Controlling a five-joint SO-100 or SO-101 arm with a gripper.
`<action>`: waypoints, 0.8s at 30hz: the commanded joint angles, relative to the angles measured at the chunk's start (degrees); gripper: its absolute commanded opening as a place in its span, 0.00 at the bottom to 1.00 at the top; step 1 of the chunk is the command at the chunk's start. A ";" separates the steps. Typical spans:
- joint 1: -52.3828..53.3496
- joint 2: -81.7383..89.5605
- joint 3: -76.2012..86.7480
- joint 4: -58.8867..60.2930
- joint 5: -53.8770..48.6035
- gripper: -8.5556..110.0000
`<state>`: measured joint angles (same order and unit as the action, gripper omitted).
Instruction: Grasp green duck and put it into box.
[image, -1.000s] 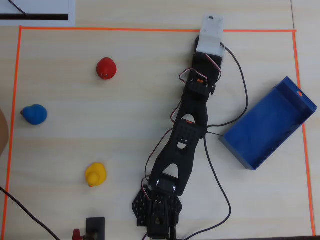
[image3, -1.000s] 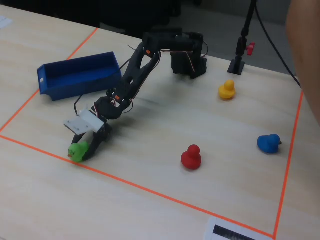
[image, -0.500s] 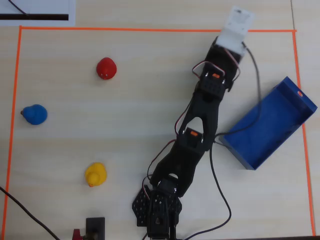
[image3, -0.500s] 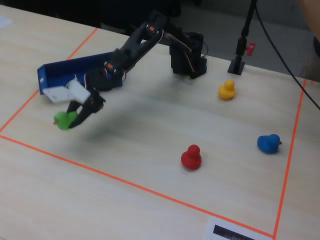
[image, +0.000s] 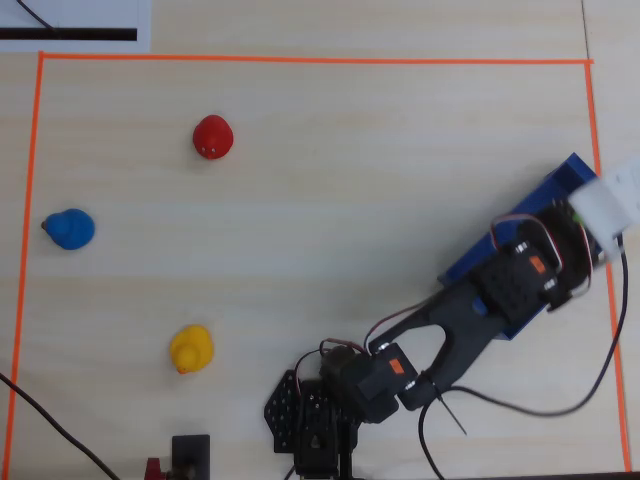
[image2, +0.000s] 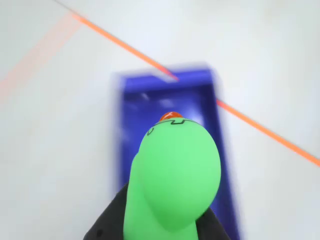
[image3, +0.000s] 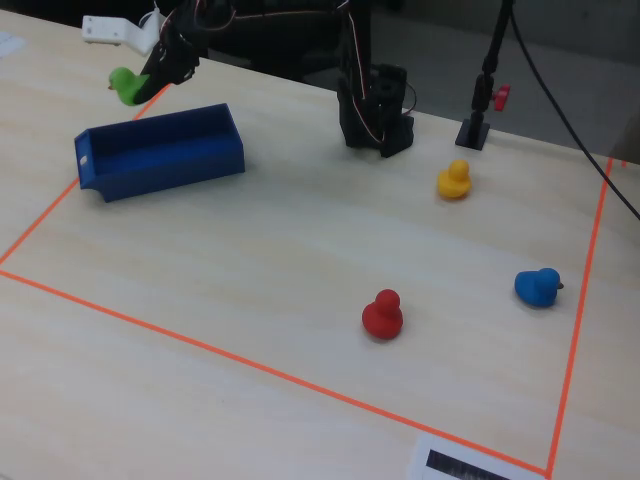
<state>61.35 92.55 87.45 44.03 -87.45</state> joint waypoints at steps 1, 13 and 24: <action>4.13 3.25 7.12 -6.42 -2.99 0.07; 2.72 -8.70 9.23 -17.40 -4.22 0.07; 1.32 -18.90 6.24 -24.70 -7.21 0.07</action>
<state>63.81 73.30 96.77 21.80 -94.04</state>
